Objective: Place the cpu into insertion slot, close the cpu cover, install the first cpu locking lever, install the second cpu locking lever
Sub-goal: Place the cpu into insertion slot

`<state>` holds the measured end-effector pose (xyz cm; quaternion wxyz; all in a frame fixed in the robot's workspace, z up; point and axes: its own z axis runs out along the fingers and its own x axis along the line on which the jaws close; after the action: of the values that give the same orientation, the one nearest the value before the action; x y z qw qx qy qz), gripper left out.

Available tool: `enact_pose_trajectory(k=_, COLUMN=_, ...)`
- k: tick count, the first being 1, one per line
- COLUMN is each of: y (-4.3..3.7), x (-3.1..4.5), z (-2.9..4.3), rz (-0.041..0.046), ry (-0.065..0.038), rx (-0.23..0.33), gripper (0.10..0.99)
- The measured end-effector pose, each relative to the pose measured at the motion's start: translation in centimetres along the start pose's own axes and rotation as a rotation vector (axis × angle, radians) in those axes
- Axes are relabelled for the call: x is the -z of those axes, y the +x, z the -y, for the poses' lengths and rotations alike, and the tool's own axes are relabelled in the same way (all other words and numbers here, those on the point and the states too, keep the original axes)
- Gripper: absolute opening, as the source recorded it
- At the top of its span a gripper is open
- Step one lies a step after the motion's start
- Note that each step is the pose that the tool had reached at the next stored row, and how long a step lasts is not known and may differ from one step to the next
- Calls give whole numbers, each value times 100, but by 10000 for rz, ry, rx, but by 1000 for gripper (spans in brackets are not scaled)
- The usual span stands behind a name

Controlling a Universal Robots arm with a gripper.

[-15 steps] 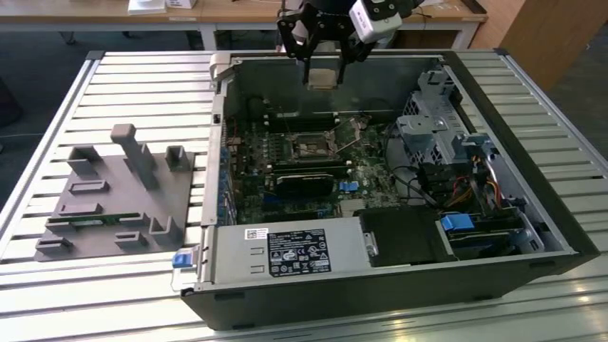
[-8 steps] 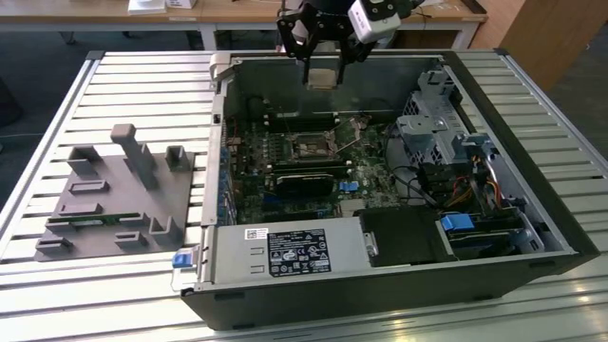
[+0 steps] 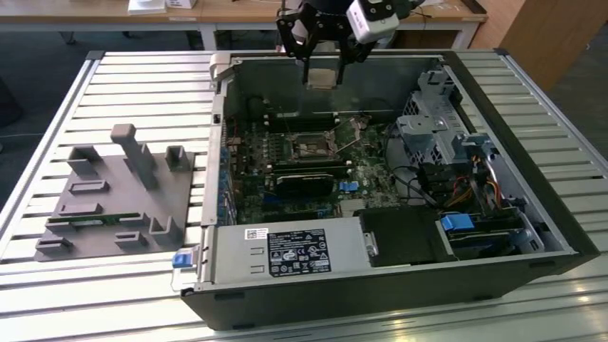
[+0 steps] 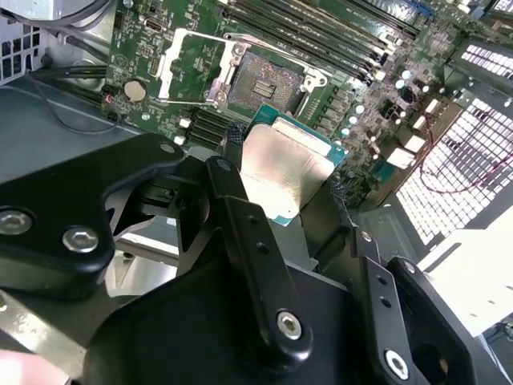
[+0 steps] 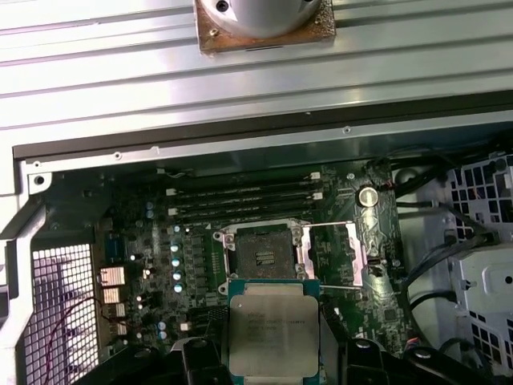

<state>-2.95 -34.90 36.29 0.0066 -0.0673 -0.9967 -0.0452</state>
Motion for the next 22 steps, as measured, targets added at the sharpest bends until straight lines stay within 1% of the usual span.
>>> enact_pose_trajectory(k=22, y=14, x=0, z=2, rz=44, ry=-10, rx=-490, gripper=537)
